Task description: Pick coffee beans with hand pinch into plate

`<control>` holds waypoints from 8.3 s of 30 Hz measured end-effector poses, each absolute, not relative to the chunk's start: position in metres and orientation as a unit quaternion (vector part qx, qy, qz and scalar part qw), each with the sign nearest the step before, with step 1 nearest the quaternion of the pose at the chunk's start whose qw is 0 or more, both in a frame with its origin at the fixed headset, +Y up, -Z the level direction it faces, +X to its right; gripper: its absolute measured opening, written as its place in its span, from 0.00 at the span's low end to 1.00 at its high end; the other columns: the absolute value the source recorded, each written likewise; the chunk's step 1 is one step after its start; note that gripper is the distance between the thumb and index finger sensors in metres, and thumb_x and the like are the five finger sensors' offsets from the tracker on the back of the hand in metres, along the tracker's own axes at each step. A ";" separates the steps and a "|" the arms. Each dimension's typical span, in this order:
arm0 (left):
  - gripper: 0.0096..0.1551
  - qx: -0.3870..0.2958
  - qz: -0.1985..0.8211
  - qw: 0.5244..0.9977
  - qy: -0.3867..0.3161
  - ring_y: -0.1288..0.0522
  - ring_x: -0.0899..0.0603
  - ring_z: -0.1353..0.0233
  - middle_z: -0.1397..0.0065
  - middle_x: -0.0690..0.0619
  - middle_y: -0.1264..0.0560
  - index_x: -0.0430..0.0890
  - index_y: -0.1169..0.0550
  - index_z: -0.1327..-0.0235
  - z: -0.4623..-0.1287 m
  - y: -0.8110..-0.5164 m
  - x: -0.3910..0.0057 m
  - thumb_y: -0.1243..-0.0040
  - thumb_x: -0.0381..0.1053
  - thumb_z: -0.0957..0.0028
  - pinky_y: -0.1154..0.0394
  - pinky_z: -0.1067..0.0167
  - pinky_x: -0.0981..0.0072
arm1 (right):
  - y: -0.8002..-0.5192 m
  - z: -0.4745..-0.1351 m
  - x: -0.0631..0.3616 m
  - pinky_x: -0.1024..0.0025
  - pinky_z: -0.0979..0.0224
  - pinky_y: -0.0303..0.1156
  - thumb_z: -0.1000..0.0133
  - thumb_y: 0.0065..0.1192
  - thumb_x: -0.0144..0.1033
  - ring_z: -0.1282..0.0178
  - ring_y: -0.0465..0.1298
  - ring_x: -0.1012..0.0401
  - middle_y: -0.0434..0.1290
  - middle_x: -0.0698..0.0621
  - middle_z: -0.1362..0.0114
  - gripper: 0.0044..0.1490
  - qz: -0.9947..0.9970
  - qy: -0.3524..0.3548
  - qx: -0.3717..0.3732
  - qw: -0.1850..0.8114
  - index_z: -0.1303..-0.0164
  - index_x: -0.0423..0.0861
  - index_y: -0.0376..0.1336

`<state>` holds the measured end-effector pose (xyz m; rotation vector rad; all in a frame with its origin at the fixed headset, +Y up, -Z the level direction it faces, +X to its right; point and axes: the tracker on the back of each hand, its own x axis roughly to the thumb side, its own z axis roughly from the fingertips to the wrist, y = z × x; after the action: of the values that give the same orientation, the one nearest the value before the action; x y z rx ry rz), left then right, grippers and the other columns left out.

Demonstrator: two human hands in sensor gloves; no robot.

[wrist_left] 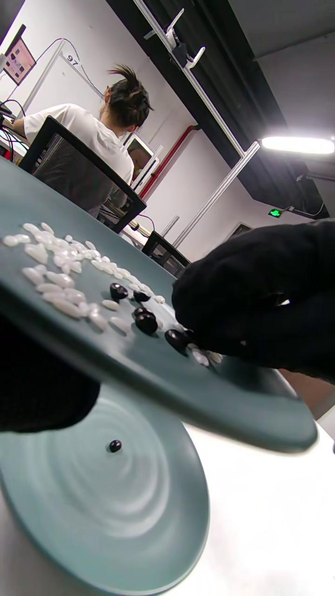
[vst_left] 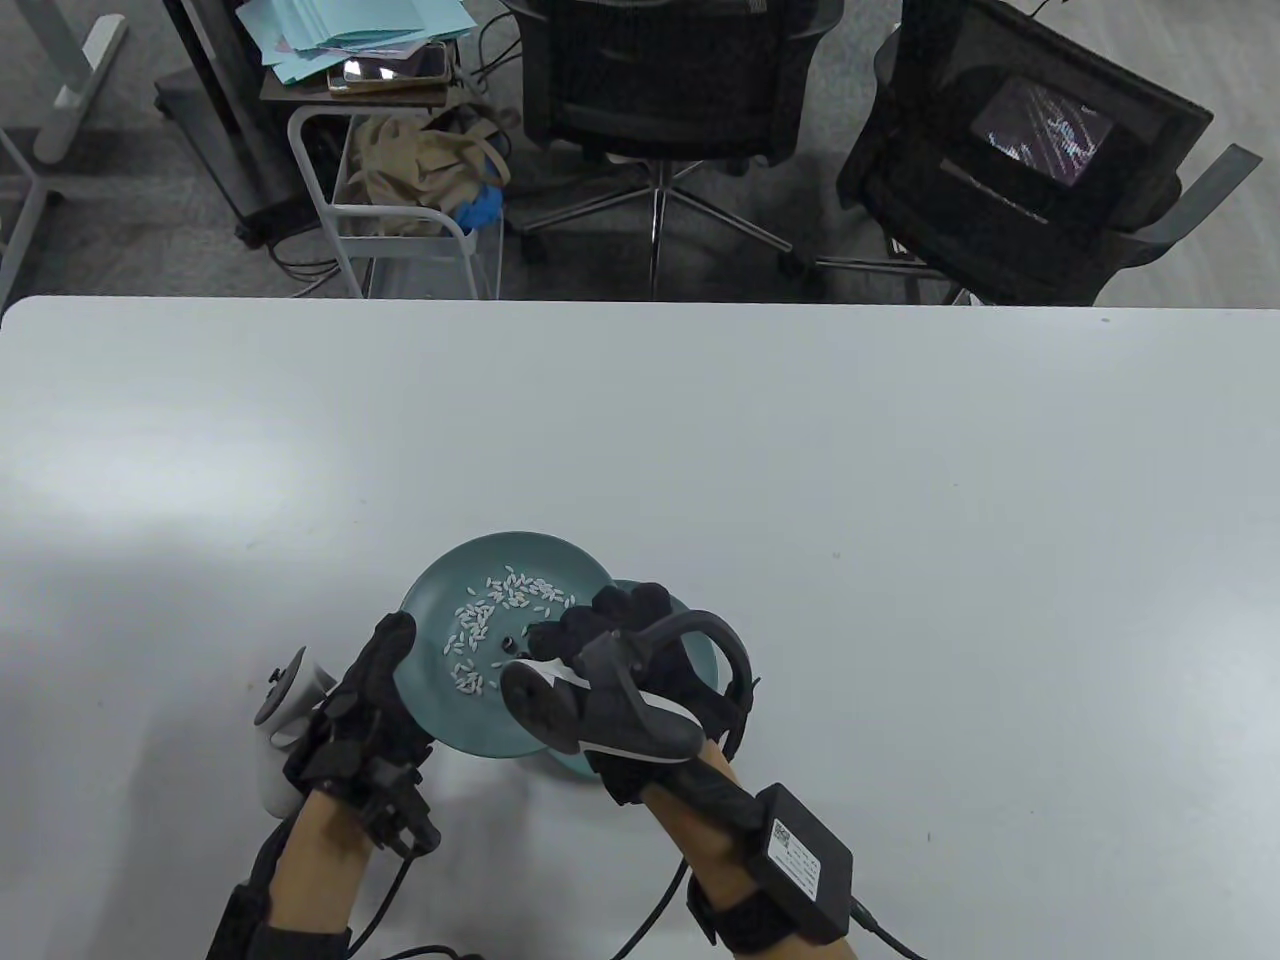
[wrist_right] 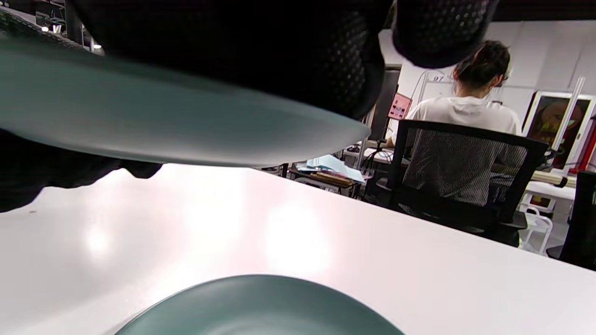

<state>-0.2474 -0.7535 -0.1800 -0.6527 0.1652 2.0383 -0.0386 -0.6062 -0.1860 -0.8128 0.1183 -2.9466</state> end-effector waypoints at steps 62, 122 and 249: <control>0.36 -0.261 0.821 0.500 0.089 0.19 0.46 0.42 0.33 0.54 0.27 0.61 0.43 0.29 -0.179 -0.759 -0.246 0.59 0.71 0.50 0.18 0.49 0.66 | -0.627 -0.194 -0.035 0.44 0.40 0.72 0.51 0.73 0.40 0.54 0.80 0.54 0.81 0.44 0.43 0.21 -0.954 -0.042 -0.295 -0.029 0.47 0.51 0.73; 0.36 -0.205 0.850 0.477 0.090 0.21 0.48 0.36 0.29 0.56 0.30 0.64 0.47 0.28 -0.179 -0.748 -0.267 0.61 0.72 0.50 0.20 0.42 0.65 | -0.667 -0.214 0.025 0.45 0.40 0.70 0.51 0.69 0.41 0.57 0.77 0.56 0.80 0.46 0.44 0.22 -0.984 0.019 -0.178 -0.024 0.47 0.51 0.72; 0.36 -0.213 0.840 0.491 0.087 0.20 0.48 0.40 0.32 0.56 0.28 0.62 0.45 0.29 -0.181 -0.752 -0.259 0.61 0.72 0.50 0.19 0.46 0.66 | -0.610 -0.196 0.021 0.47 0.41 0.71 0.51 0.69 0.43 0.59 0.77 0.57 0.80 0.46 0.46 0.23 -0.967 0.135 -0.203 -0.068 0.47 0.50 0.70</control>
<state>-0.2589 -0.7520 -0.1805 -0.5174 0.2112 2.0388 0.0205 -0.6104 -0.1961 -0.6673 0.4432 -3.1781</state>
